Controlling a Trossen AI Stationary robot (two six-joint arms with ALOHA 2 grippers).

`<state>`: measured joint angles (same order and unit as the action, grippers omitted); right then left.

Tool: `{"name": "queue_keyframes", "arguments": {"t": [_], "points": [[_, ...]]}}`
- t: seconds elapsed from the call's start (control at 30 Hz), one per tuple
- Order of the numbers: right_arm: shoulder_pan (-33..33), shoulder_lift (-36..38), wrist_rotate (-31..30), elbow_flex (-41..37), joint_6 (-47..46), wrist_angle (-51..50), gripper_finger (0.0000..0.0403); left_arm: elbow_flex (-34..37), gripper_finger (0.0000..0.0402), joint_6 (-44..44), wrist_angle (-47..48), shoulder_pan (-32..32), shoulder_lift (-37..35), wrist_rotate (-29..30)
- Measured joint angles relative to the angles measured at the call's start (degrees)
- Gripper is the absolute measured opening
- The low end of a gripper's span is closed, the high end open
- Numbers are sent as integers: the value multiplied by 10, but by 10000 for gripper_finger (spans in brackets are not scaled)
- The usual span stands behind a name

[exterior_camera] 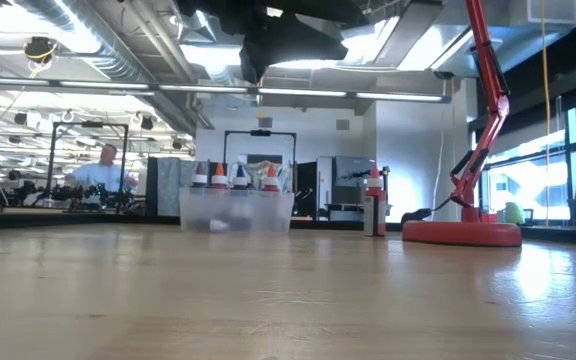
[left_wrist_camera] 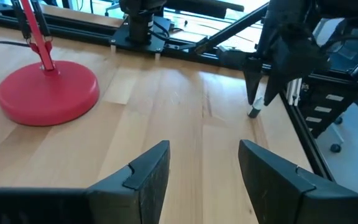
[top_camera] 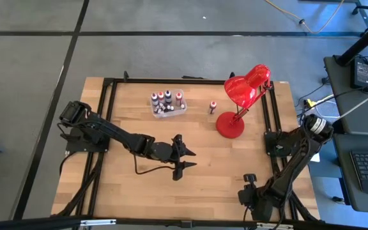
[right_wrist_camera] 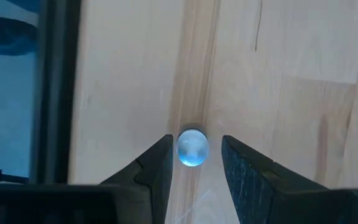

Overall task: Pick & Place food coloring
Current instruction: Put the small black food coloring bottle into the transparent bin

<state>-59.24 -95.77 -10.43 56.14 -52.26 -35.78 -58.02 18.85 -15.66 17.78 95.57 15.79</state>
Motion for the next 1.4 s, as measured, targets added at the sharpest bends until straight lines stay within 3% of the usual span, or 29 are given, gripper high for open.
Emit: {"name": "queue_keyframes", "arguments": {"t": [0.53,0.83,1.03,1.23,1.4], "points": [[0,-16,0,0,-12,25,139,0,190,-1,0,0,0,0],[1,-16,-1,0,-60,24,64,0,188,-1,1,0,0,0],[2,-16,-1,1,-61,18,59,0,187,-1,10,0,0,0],[25,-15,1,1,-76,16,59,0,189,-1,9,0,0,-1],[73,-4,0,0,-70,5,59,0,187,3,40,-5,-14,-42]]}}
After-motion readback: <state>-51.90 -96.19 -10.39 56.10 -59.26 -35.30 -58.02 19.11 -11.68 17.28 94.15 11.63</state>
